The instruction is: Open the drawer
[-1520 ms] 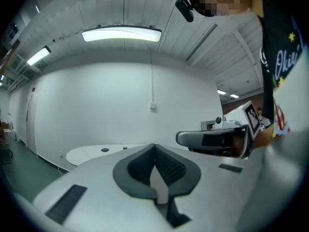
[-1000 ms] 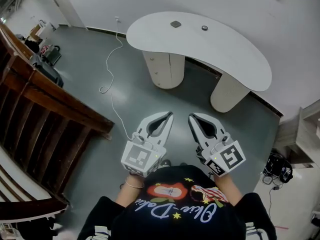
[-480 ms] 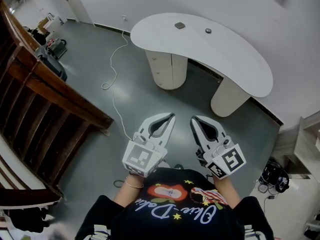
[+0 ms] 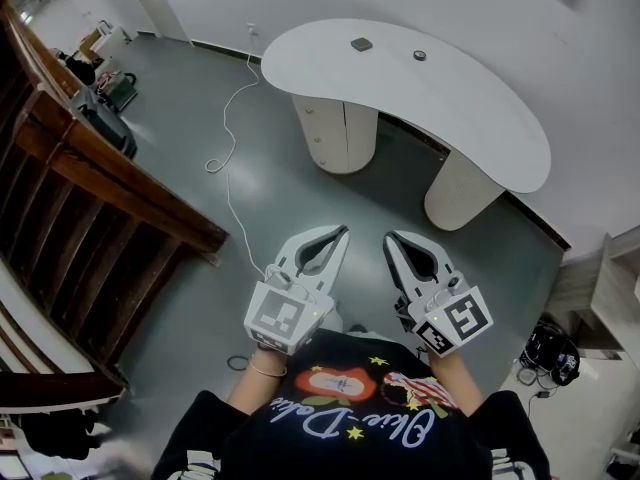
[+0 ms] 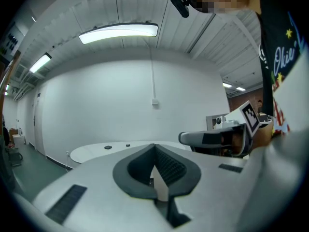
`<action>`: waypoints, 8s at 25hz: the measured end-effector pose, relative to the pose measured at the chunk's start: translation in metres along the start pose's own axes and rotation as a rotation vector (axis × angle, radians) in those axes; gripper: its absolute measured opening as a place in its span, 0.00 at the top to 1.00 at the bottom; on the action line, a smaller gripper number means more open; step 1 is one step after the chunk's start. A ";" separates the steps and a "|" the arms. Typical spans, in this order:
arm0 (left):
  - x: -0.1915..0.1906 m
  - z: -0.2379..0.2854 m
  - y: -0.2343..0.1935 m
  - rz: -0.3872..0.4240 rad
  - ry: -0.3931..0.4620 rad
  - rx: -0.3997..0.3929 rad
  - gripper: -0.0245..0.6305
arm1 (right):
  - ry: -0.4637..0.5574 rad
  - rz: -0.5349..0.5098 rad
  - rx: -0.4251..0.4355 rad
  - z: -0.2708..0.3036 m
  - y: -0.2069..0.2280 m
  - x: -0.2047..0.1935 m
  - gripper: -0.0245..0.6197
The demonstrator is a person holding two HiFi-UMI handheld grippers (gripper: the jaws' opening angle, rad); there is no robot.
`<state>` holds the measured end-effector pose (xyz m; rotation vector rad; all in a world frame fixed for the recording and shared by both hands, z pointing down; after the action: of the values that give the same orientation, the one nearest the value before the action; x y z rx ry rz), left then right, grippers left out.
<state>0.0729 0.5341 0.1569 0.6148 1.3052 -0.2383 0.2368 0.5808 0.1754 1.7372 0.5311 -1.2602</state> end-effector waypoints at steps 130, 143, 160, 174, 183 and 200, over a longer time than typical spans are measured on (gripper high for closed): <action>-0.472 0.350 -0.444 -0.189 -0.131 0.052 0.96 | -0.384 0.130 -0.089 0.560 0.375 -0.198 0.96; -0.524 0.366 -0.439 -0.211 -0.180 0.041 0.87 | -0.392 0.153 -0.131 0.558 0.378 -0.215 0.96; -0.544 0.406 -0.441 -0.256 -0.199 0.015 0.75 | -0.400 0.160 -0.149 0.560 0.378 -0.210 0.96; -0.553 0.426 -0.439 -0.264 -0.216 0.003 0.75 | -0.399 0.155 -0.167 0.558 0.381 -0.212 0.96; -0.554 0.428 -0.443 -0.235 -0.236 0.027 0.80 | -0.399 0.152 -0.184 0.555 0.384 -0.212 0.96; -0.556 0.408 -0.439 -0.233 -0.227 -0.012 0.82 | -0.416 0.160 -0.180 0.556 0.379 -0.216 0.96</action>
<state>0.0446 -0.1446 0.6116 0.4109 1.1563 -0.4777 0.1499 -0.0495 0.4836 1.2930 0.2468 -1.3650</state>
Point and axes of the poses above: the fingertips, and each gripper's own axes: z forward along the fingers, y to its right, x out of its top, the point moved 8 cm from there along -z, backward along the fingers, and after that the axes turned 14 degrees about z, right-handed, at the moved point
